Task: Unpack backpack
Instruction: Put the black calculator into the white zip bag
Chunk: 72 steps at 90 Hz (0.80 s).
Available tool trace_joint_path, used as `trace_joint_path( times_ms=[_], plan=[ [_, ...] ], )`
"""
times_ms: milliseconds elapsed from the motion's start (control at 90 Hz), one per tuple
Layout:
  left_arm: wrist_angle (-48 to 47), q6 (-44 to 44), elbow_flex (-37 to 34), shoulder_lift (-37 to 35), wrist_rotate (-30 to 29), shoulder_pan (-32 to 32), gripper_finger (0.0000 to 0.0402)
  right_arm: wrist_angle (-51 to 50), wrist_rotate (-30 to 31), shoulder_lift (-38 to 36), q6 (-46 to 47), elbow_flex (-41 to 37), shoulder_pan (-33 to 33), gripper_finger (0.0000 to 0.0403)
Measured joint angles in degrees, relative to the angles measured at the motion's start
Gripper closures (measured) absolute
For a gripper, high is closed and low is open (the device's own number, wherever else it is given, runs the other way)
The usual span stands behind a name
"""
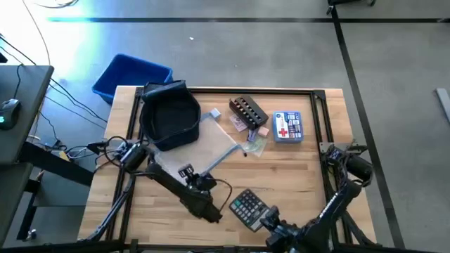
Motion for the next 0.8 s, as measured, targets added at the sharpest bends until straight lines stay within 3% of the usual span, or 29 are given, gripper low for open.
trace_joint_path(
  times_ms=[189, 378, 622, 800],
  plan=[
    [3.10, -2.04, 3.70, -0.24, -4.12, -2.33, 0.0401, 7.46, -1.87, 0.09, -6.07, -3.80, -5.89, 0.0387],
    [8.31, 8.17, 1.90, -0.13, 0.24, -2.05, 0.0393, 10.95, -9.79, 0.06, -5.88, -5.86, -8.96, 0.0387],
    [7.00, 17.31, -1.93, -0.09, 10.74, 2.32, 0.0308, 11.78, -9.55, 0.04, -3.81, -6.44, -7.76, 0.0387],
    [7.17, 18.15, -7.25, -0.06, 13.79, 5.69, 0.0252, 11.90, -9.59, 0.04, -3.18, -6.58, -6.63, 0.0387]
  ],
)
